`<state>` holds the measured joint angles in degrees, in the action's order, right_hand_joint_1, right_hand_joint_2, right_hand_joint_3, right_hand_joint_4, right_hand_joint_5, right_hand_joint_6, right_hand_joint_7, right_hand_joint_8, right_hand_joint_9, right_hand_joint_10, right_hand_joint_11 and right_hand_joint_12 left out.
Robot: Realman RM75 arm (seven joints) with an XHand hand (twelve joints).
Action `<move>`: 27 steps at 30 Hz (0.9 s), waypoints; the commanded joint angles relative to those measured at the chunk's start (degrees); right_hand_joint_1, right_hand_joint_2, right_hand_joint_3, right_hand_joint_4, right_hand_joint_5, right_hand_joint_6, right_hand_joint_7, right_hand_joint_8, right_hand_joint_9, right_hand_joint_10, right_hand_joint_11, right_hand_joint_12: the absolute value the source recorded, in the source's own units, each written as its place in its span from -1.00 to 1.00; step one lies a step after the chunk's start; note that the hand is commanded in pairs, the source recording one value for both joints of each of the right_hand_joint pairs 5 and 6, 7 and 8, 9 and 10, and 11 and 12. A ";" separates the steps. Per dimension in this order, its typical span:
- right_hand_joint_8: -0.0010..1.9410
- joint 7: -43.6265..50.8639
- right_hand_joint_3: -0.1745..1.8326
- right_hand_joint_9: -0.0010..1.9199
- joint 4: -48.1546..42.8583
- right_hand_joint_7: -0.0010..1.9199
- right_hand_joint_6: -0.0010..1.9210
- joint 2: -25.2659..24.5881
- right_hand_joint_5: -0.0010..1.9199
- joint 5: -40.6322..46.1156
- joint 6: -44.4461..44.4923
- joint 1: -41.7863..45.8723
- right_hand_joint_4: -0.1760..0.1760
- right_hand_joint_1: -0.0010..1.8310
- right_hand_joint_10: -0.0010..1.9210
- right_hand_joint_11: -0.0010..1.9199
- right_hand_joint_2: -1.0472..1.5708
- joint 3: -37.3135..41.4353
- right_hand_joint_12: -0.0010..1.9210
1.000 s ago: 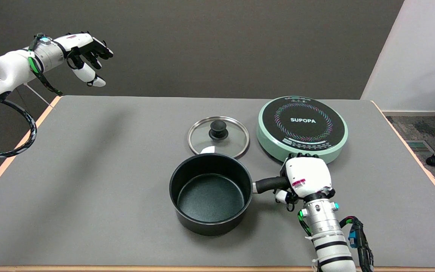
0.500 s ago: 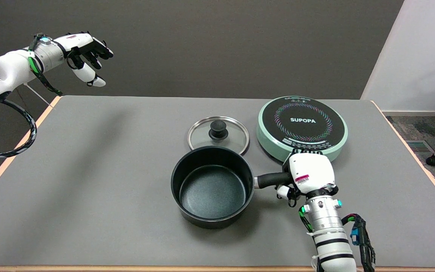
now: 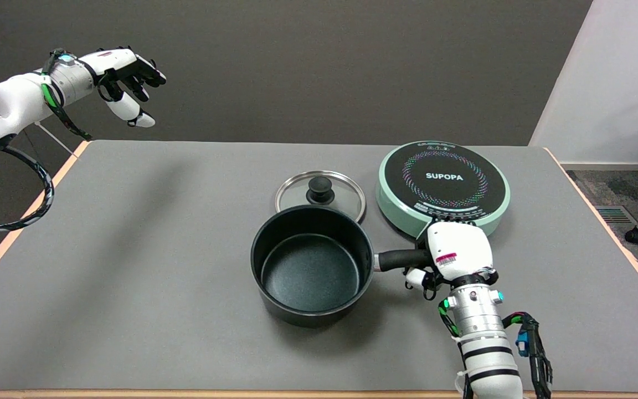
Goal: Pick up the pot.
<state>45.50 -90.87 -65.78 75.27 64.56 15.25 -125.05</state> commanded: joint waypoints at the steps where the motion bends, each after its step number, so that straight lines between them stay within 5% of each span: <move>1: 0.66 -0.42 0.71 0.68 -3.78 0.68 0.68 0.31 0.68 3.31 0.29 -0.55 -0.63 0.25 0.68 0.68 0.27 1.69 0.68; 2: 0.68 -0.29 0.89 0.70 -4.27 0.70 0.70 0.31 0.70 3.89 0.04 -0.71 -0.65 0.26 0.70 0.70 0.22 1.99 0.70; 5: 0.71 -0.07 0.99 0.72 -4.89 0.72 0.72 0.64 0.72 6.09 -0.60 -1.53 -0.64 0.28 0.72 0.72 0.23 2.49 0.72; 27: 0.71 3.56 1.00 0.73 -12.39 0.73 0.73 3.58 0.73 18.09 -10.41 -5.07 -0.64 0.27 0.73 0.73 0.29 12.23 0.73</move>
<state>45.63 -96.82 -64.09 83.65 62.17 12.32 -121.27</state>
